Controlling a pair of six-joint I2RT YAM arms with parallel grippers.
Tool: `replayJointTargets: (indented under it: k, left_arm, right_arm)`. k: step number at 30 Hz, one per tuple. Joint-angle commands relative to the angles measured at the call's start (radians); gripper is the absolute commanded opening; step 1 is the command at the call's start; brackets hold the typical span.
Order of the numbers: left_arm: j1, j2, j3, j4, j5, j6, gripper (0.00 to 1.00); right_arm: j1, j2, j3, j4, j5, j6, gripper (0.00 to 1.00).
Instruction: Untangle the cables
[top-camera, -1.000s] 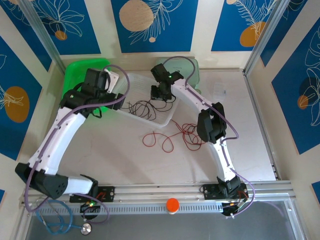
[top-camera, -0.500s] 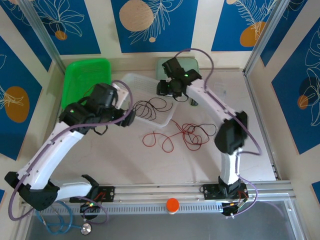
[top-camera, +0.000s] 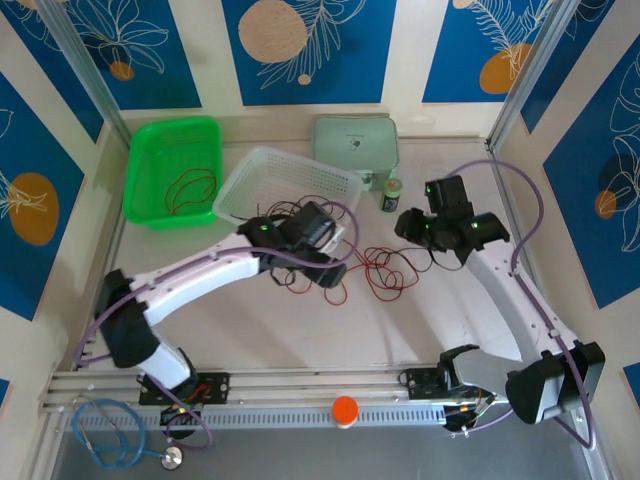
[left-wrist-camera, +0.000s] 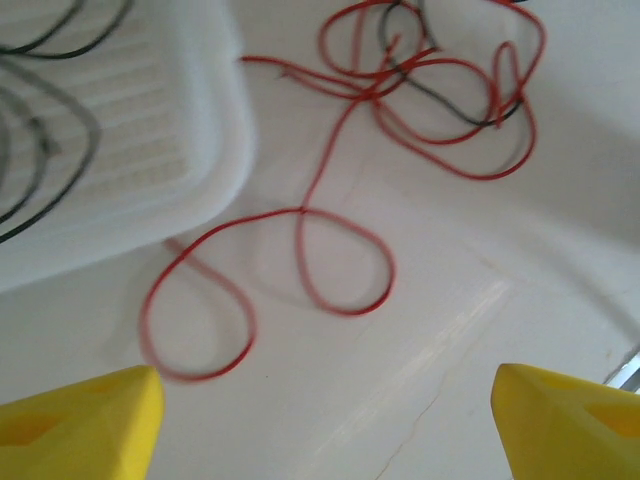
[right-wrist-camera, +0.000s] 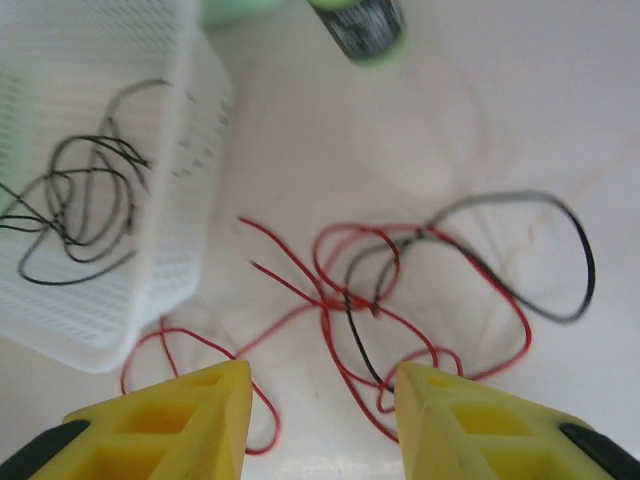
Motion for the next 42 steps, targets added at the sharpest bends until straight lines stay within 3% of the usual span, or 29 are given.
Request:
replayJointTargets:
  k: [1, 6, 10, 16, 23, 27, 29, 30, 38, 42]
  left_arm:
    - [-0.039, 0.105, 0.093, 0.103, 0.076, -0.024, 0.84]
    - [-0.095, 0.342, 0.252, 0.103, 0.145, 0.041, 0.80]
    - [-0.112, 0.505, 0.381, 0.079, 0.200, 0.079, 0.76]
    - [-0.111, 0.638, 0.503, 0.094, 0.167, 0.104, 0.69]
    - [-0.111, 0.738, 0.589, 0.104, 0.190, 0.104, 0.53]
    - [-0.112, 0.752, 0.591, 0.097, 0.177, 0.111, 0.31]
    - [-0.112, 0.753, 0.589, 0.095, 0.168, 0.114, 0.14]
    - [-0.112, 0.749, 0.590, 0.095, 0.159, 0.115, 0.00]
    - [-0.112, 0.588, 0.690, 0.056, 0.075, 0.158, 0.00]
    - [-0.112, 0.477, 0.808, -0.015, 0.037, 0.188, 0.00]
  right_arm:
    - [-0.044, -0.023, -0.107, 0.023, -0.087, 0.067, 0.41]
    - [-0.094, -0.055, -0.194, 0.046, -0.080, 0.102, 0.40]
    - [-0.190, -0.140, -0.206, 0.021, -0.057, 0.102, 0.39]
    - [-0.341, -0.279, -0.209, -0.011, -0.103, 0.077, 0.39]
    - [-0.390, -0.294, -0.202, -0.025, -0.155, 0.057, 0.38]
    - [-0.394, -0.291, -0.195, -0.025, -0.163, 0.053, 0.37]
    - [-0.396, -0.292, -0.185, -0.029, -0.164, 0.051, 0.37]
    - [-0.397, -0.294, -0.179, -0.033, -0.165, 0.049, 0.37]
    - [-0.399, -0.310, -0.197, -0.035, -0.199, 0.045, 0.37]
    - [-0.397, -0.326, -0.253, 0.019, -0.327, 0.016, 0.39]
